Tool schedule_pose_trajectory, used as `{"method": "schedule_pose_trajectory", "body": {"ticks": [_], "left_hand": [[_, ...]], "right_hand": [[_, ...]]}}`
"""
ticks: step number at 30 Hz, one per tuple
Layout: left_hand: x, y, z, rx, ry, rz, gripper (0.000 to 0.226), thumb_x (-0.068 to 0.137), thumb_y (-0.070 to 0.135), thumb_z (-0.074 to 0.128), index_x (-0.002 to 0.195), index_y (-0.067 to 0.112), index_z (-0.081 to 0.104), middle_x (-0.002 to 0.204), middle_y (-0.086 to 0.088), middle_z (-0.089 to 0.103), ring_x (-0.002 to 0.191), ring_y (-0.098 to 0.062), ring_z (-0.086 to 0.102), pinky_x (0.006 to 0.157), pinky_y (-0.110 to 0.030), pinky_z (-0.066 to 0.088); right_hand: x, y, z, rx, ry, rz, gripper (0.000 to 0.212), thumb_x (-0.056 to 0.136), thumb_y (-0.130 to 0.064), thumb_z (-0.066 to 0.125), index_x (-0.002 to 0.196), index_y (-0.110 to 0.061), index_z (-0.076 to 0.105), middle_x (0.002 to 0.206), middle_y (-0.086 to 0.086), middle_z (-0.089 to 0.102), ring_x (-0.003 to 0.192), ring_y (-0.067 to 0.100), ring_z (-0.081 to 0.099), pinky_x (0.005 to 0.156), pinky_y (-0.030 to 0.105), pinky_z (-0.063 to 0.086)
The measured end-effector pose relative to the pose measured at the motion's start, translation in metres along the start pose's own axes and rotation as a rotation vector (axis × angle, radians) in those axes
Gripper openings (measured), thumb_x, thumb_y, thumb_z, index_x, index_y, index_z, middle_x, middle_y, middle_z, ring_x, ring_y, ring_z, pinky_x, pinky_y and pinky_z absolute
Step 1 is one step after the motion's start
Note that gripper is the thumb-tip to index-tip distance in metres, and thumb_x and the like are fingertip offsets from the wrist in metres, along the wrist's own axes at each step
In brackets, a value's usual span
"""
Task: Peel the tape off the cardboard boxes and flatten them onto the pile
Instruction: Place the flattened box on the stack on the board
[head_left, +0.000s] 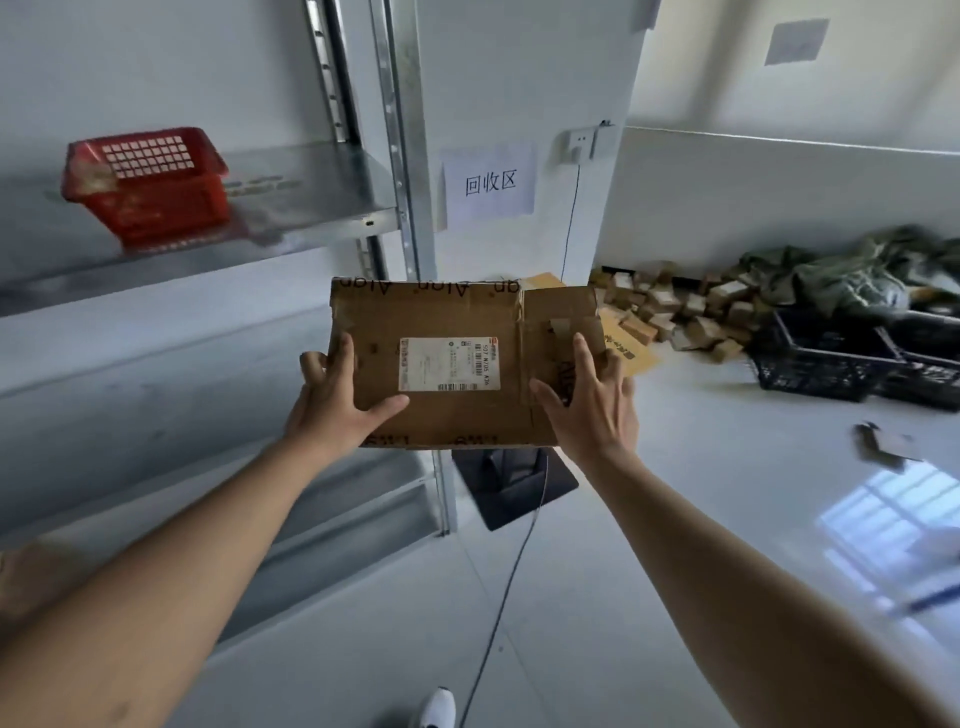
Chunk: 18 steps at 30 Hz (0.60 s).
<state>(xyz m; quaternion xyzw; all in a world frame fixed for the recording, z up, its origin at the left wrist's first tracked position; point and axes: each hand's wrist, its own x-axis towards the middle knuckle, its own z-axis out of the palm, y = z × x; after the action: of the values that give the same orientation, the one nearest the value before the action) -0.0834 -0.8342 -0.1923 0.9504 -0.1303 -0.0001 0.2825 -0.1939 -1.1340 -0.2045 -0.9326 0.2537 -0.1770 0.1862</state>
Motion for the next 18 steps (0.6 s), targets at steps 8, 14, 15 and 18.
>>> {"method": "schedule_pose_trajectory", "body": {"ticks": [8,14,15,18], "left_hand": [[0.074,0.071,0.106,0.043,-0.129,-0.001,0.123,0.078,0.078,0.067,0.165,0.023,-0.001,0.134,-0.008,0.023,0.131,-0.038,0.044,0.106,-0.053,0.049],[0.155,0.117,0.182,0.076,-0.206,-0.013,0.116,0.083,0.076,0.064,0.166,0.023,0.000,0.145,-0.013,0.023,0.133,-0.040,0.045,0.099,-0.052,0.051],[0.168,0.123,0.192,0.086,-0.215,-0.017,0.115,0.084,0.075,0.064,0.166,0.023,0.002,0.146,-0.014,0.024,0.132,-0.039,0.046,0.097,-0.050,0.051],[0.209,0.140,0.213,0.102,-0.220,-0.005,0.110,0.086,0.073,0.064,0.166,0.022,0.007,0.148,-0.015,0.027,0.132,-0.037,0.048,0.097,-0.046,0.052]], "right_hand": [[0.074,0.100,0.010,-0.036,-0.020,0.124,0.088,0.093,-0.071,0.052,0.163,-0.034,0.014,0.163,0.017,0.023,0.131,0.043,0.042,0.105,0.051,0.044],[0.166,0.158,0.031,-0.066,-0.081,0.183,0.086,0.094,-0.065,0.056,0.163,-0.033,0.016,0.164,0.017,0.020,0.128,0.044,0.043,0.106,0.049,0.041],[0.182,0.165,0.034,-0.068,-0.097,0.192,0.086,0.094,-0.065,0.057,0.163,-0.032,0.016,0.164,0.017,0.020,0.128,0.044,0.043,0.106,0.050,0.041],[0.228,0.179,0.044,-0.062,-0.121,0.198,0.090,0.092,-0.068,0.059,0.163,-0.032,0.017,0.164,0.017,0.019,0.131,0.044,0.042,0.108,0.050,0.039]]}}
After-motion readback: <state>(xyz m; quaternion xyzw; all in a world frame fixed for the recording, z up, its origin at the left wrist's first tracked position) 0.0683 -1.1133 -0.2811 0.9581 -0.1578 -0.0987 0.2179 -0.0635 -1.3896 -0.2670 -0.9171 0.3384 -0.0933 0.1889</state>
